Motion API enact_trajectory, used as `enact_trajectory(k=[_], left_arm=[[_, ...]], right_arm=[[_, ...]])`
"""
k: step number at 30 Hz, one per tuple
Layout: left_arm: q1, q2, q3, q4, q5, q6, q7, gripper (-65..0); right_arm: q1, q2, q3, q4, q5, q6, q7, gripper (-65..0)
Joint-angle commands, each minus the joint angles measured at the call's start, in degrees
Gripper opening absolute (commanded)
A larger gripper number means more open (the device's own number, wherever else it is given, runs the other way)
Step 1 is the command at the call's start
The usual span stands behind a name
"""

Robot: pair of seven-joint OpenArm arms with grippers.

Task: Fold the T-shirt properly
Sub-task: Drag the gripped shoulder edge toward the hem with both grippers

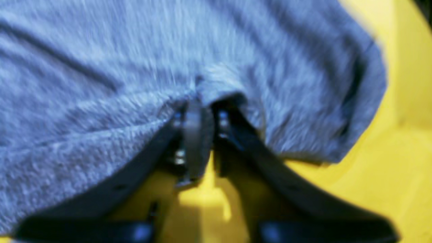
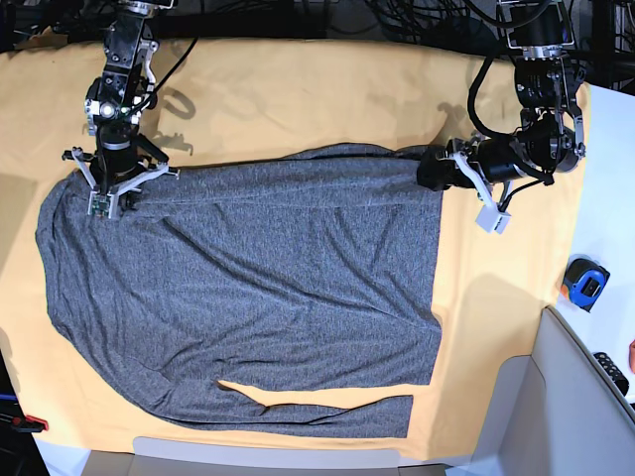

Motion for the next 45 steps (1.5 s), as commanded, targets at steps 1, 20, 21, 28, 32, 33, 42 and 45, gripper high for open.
enact_trajectory(k=[1,20,21,28,32,33,42,45], left_arm=[[-0.79,-0.73,-0.15,0.82,-0.91,-0.19,-0.32,-47.2],[-0.43,-0.73,-0.15,1.08,-0.91,-0.19,-0.32,-40.9],[-0.43,-0.73,-0.15,1.08,-0.91,-0.19,-0.32,-40.9],[-0.35,-0.73,-0.06,1.08,-0.91,-0.19,-0.32,-40.9],[-0.35,-0.73,-0.06,1.08,-0.91,-0.28,-0.32,-40.9],[-0.26,-0.73,-0.06,1.08,-0.91,-0.28,-0.32,-40.9],[1.06,-0.73,-0.06,1.08,-0.91,-0.28,-0.76,-40.9],[1.06,-0.73,-0.06,1.08,-0.91,-0.28,-0.76,-40.9]], right_arm=[[0.75,0.41,0.06,1.11,-0.2,-0.2,0.88,-45.8],[-3.73,-5.92,20.89,15.09,0.33,0.16,0.35,-24.0],[-3.03,-7.41,22.65,14.91,0.68,0.24,0.35,-23.8],[-1.88,-8.73,25.64,13.33,17.56,-0.02,0.44,-23.6],[-0.3,-7.76,25.64,12.36,23.45,-0.11,0.62,-23.6],[0.14,-7.76,25.99,12.19,24.6,-0.11,0.62,-23.6],[3.3,-8.29,33.99,1.73,35.06,-0.11,0.35,-23.7],[4.01,-6.97,33.99,-1.97,37.87,-0.11,0.35,-23.8]])
